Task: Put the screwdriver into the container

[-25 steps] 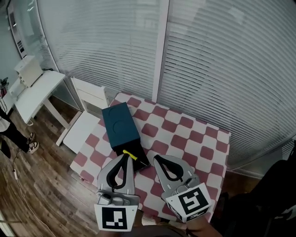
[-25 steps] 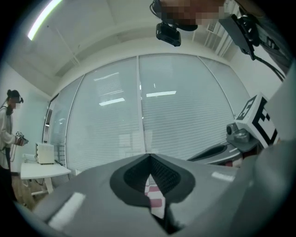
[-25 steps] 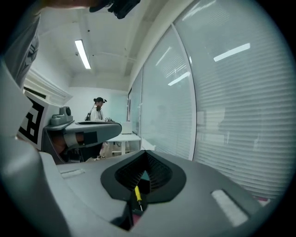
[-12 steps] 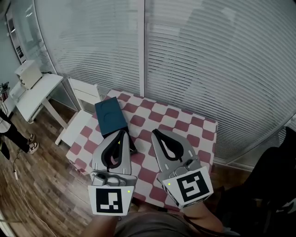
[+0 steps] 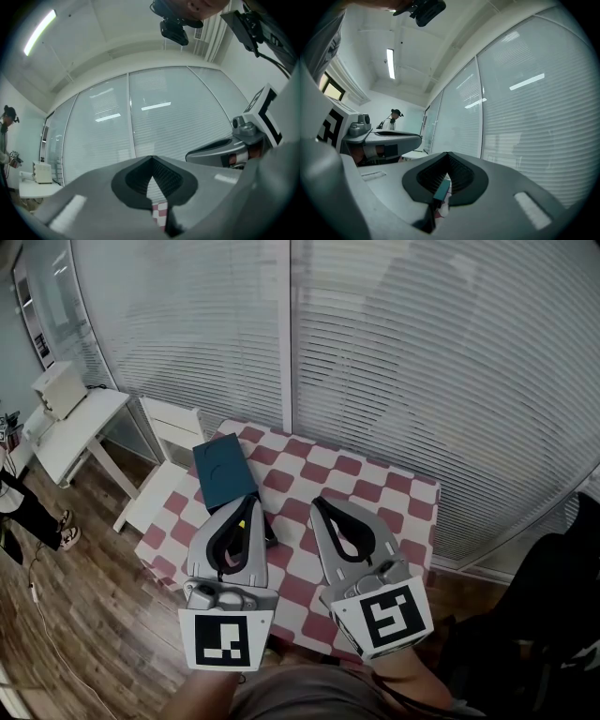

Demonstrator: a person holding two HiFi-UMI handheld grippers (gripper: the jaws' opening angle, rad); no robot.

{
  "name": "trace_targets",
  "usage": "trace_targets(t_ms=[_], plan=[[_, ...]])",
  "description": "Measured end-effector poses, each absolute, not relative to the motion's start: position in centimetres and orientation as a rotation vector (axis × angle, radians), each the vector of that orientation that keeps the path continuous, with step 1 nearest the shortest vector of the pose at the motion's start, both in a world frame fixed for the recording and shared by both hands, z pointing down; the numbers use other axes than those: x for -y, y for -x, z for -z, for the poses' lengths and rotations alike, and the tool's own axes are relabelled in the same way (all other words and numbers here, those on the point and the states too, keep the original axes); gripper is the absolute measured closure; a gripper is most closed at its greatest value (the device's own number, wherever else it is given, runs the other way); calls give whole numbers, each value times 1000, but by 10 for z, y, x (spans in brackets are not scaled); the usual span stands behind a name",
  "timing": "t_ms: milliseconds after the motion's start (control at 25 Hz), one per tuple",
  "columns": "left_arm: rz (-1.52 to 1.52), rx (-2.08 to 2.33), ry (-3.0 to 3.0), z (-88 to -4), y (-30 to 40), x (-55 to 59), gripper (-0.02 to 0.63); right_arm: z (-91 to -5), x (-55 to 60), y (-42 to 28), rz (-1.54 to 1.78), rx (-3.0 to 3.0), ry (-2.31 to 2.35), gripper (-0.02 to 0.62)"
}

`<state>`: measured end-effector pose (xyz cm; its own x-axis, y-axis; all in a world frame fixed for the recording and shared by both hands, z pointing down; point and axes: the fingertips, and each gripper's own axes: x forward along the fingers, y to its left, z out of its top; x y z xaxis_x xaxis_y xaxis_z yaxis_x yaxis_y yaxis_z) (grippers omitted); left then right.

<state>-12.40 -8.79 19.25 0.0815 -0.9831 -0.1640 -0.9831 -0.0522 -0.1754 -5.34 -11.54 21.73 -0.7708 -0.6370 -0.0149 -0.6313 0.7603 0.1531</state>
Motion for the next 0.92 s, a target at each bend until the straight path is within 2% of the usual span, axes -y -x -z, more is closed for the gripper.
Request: trace_targets(t_ms=[920], plan=[[9, -1979, 2116, -197, 124, 93, 606, -222, 121, 54, 223, 2922, -1045, 572]])
